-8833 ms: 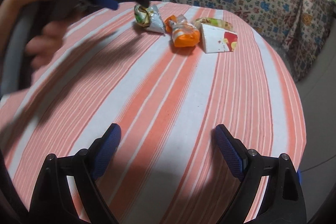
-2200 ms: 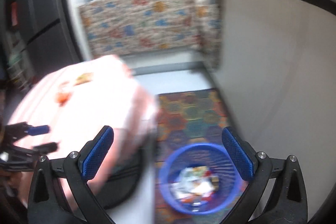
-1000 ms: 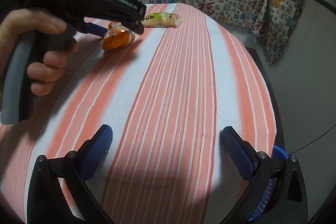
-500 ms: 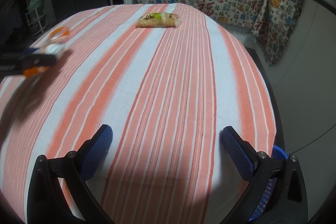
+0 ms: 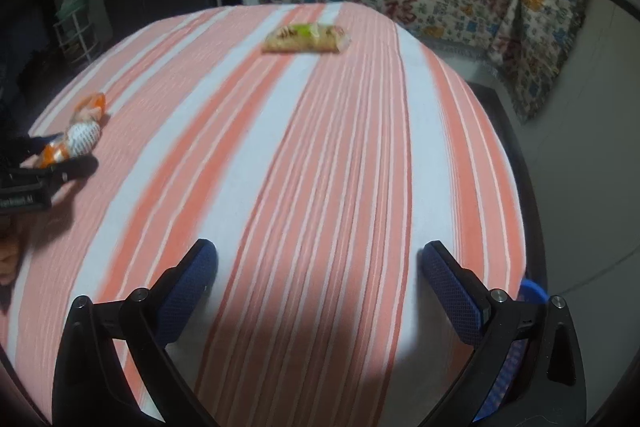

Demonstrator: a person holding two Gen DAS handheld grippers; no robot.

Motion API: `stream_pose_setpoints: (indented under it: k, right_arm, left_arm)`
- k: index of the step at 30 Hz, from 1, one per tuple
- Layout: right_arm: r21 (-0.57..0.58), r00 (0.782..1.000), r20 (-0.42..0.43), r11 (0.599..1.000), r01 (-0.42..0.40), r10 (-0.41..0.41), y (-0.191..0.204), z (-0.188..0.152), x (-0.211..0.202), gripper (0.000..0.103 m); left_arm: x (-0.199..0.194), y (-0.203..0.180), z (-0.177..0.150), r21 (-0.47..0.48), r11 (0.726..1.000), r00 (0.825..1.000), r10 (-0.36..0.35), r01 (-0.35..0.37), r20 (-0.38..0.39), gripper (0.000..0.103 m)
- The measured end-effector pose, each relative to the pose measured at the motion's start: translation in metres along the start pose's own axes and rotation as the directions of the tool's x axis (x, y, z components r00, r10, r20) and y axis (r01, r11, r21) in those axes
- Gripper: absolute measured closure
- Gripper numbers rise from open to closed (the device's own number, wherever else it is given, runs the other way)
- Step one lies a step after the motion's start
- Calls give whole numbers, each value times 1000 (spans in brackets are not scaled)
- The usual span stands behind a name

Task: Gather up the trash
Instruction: 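Grasp the orange-and-clear plastic bag with the left tool, then hold the plastic bag with the left tool while the right tool grasps the yellow-green wrapped snack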

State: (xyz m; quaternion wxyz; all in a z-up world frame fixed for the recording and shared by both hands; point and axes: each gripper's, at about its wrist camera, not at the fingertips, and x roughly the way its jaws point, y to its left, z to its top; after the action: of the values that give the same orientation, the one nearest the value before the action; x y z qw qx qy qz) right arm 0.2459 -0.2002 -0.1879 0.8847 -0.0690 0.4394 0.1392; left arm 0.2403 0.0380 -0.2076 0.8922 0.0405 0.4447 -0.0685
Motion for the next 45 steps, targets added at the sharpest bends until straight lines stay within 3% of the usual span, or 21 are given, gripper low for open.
stream_pose_setpoints:
  k: [2,5,7,11,14,15,17,18,19,23,26,28,32,34,38,40,45]
  right_arm:
    - [-94,1000,2,996,-12,12,-5,23,14,2]
    - [-255,996,-70,965,-67,51,-12,60,56,4]
    - [-281,990,-87,951,-130,110,-18,83,77,4]
    - [-296,990,-106,948,-115,87,-26,136,116,4]
    - [-313,993,-96,945,-94,67,-24,164,134,10]
    - [-322,992,-100,941,-101,72,-22,167,138,15]
    - [-348,988,-113,927,-138,105,-16,171,138,36]
    - [-353,983,-128,920,-168,131,-14,171,134,68]
    - [-336,977,-151,922,-195,151,-13,167,129,79]
    - [-254,977,-164,951,-174,135,-13,134,101,80]
    - [-54,981,-166,992,-112,102,-17,95,72,79]
    - [81,984,-139,992,-97,108,-9,58,45,79]
    - [188,951,-40,937,-293,306,30,5,9,75]
    - [149,962,24,951,-271,271,49,-11,0,58]
    - [-43,991,13,990,-133,134,76,-15,-2,51]
    - [-129,997,15,989,-71,73,89,-18,-2,31]
    - [-76,994,-7,991,-110,109,80,-17,6,17]
  left_arm:
    - [1,1,1,-2,1000,1000,-1,1,0,11]
    - [1,2,0,-5,1000,1000,-4,4,0,11]
    - [1,2,0,-5,1000,1000,-5,5,0,10]
    - [1,2,0,-6,1000,1000,-8,8,0,10]
    - [0,2,-1,-8,1000,1000,-9,9,0,10]
    - [0,2,-1,-8,1000,1000,-10,10,0,10]
    - [0,2,-1,-10,1000,1000,-10,10,0,10]
    - [0,2,-1,-9,1000,1000,-9,9,0,10]
    - [0,2,-1,-9,1000,1000,-9,9,0,10]
    - [0,2,-2,-9,1000,1000,-9,9,0,10]
    - [0,2,-1,-8,1000,1000,-8,8,0,10]
    - [1,2,-1,-8,1000,1000,-6,6,0,9]
    - [0,2,-1,-11,1000,1000,-10,10,0,10]
    - [-2,4,-3,0,1000,1000,-13,13,-5,9]
    - [-15,18,-19,6,1000,1000,-29,29,-1,9]
    - [-19,25,-25,-1,1000,1000,-22,22,-2,9]
    - [-15,23,-22,0,1000,1000,-5,5,-8,5]
